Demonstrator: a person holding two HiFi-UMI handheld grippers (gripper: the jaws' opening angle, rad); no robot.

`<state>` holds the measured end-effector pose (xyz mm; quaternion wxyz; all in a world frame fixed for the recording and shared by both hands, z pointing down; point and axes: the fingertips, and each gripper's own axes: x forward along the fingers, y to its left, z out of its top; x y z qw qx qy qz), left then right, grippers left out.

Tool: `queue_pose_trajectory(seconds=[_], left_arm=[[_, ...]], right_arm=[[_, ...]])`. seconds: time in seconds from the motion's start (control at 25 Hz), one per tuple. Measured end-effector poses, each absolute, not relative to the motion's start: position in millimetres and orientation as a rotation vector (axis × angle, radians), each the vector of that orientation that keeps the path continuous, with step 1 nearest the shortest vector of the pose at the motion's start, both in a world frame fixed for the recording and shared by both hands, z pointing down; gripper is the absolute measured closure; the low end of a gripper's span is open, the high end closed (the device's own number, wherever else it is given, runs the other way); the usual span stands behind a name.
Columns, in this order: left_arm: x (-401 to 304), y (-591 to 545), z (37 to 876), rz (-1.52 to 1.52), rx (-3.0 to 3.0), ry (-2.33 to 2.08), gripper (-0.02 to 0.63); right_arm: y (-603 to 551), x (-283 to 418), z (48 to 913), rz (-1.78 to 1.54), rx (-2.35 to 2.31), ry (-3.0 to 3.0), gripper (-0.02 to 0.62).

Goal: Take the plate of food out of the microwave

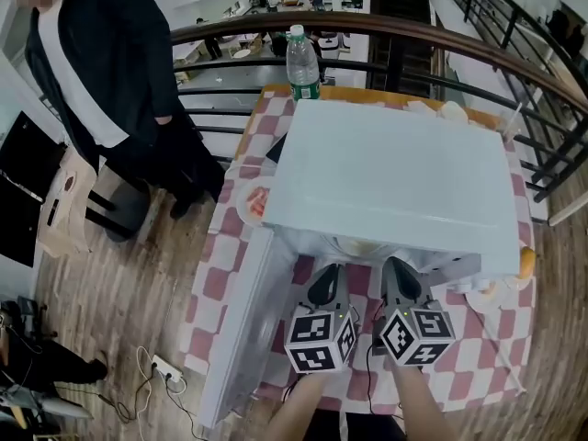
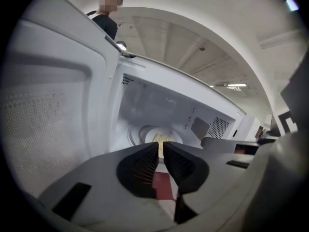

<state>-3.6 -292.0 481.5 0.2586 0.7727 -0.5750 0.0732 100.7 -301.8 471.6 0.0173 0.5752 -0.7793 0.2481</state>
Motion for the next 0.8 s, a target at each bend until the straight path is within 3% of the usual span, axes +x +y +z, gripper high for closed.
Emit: queue_pose_trajectory(seconds=[0.56, 0.68, 0.8], left_arm=[[-5, -332, 518, 0.231, 2.036, -1.525, 0.554], [-4, -342, 519, 0.228, 2.045, -1.519, 0.54], [-4, -347, 524, 0.234, 2.04, -1.512, 0.534]], right_arm=[[-337, 106, 506, 0.862, 1.802, -2.371, 0.549], [-344, 109, 512, 0.875, 1.809, -2.365, 0.497], [-348, 112, 519, 0.904, 1.824, -2.345, 0.494]])
